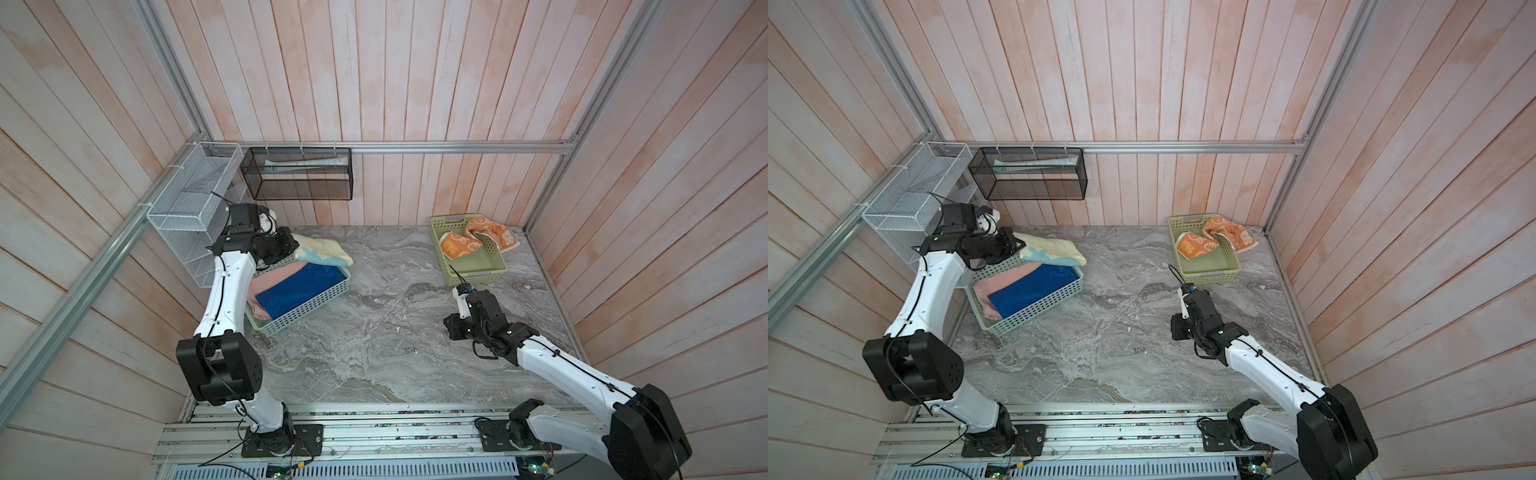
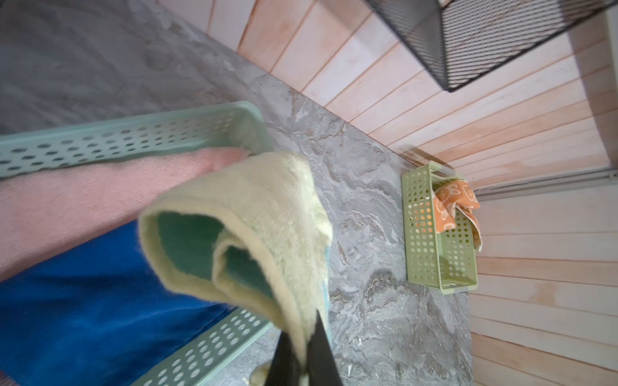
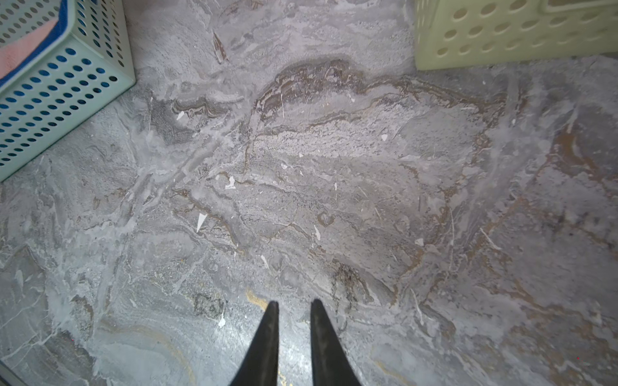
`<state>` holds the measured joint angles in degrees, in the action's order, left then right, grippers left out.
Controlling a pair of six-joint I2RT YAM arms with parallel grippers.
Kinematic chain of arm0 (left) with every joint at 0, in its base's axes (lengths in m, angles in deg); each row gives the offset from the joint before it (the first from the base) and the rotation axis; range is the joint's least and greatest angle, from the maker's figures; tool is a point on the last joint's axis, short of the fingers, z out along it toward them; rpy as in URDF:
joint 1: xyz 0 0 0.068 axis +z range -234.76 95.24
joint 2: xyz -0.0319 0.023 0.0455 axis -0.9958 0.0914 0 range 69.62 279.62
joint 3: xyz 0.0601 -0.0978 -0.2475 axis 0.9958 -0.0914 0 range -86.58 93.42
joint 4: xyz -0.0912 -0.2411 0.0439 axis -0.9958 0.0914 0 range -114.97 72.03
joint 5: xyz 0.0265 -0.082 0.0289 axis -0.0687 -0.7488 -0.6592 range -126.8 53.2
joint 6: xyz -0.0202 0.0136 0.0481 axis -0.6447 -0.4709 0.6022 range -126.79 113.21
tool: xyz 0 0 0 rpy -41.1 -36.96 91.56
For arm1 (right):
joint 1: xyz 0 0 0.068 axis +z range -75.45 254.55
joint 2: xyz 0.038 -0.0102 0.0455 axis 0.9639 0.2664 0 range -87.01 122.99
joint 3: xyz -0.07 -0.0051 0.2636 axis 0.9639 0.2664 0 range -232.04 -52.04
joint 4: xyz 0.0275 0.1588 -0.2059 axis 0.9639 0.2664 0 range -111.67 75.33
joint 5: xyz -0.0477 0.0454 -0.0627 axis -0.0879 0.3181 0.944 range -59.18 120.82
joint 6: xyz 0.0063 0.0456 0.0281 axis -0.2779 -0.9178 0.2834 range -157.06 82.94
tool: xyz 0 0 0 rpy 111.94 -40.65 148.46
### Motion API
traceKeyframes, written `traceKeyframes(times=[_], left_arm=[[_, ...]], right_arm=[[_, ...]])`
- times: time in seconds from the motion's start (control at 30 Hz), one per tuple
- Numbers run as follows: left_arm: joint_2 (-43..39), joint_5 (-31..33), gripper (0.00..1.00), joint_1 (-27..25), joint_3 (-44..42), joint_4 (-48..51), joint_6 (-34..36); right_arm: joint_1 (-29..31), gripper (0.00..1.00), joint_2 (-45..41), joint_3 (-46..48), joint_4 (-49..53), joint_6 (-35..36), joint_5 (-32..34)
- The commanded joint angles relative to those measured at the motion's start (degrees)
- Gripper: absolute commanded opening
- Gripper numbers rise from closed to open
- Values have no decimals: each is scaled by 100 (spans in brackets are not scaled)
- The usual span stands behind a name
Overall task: Fold and stack the towels
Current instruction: 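Carry the folded towel with the left gripper onto the mint basket while the right withdraws, then release the towel in the mint basket while the right gripper reaches into the light-green basket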
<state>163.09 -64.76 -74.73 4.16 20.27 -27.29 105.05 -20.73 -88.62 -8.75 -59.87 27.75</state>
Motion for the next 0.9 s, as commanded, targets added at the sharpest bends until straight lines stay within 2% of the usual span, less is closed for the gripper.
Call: traceKeyframes(times=[0.0, 0.27, 0.6, 0.63, 0.7, 0.73, 0.87], left_arm=[[-112, -476, 0, 283, -580, -434, 233], [-67, -389, 0, 870, -1475, -655, 711], [81, 578, 1, 1037, -1970, -912, 1052], [12, 732, 7, 1045, -2046, -939, 1049], [-188, 973, 30, 1046, -2179, -1011, 1025], [-308, 1066, 37, 1045, -2231, -1053, 1012], [-786, 1192, 40, 1046, -2249, -1113, 1039]], right_arm=[[-29, 20, 227, -268, 31, 127, -214], [-27, 19, 412, -438, 127, 139, -333], [-35, 19, 500, -728, 322, 212, -154], [-35, 19, 500, -780, 368, 247, -81], [-40, 20, 500, -871, 396, 285, 119], [-57, 20, 492, -911, 367, 322, 245], [-309, 28, 633, -1272, 300, 567, 397]])
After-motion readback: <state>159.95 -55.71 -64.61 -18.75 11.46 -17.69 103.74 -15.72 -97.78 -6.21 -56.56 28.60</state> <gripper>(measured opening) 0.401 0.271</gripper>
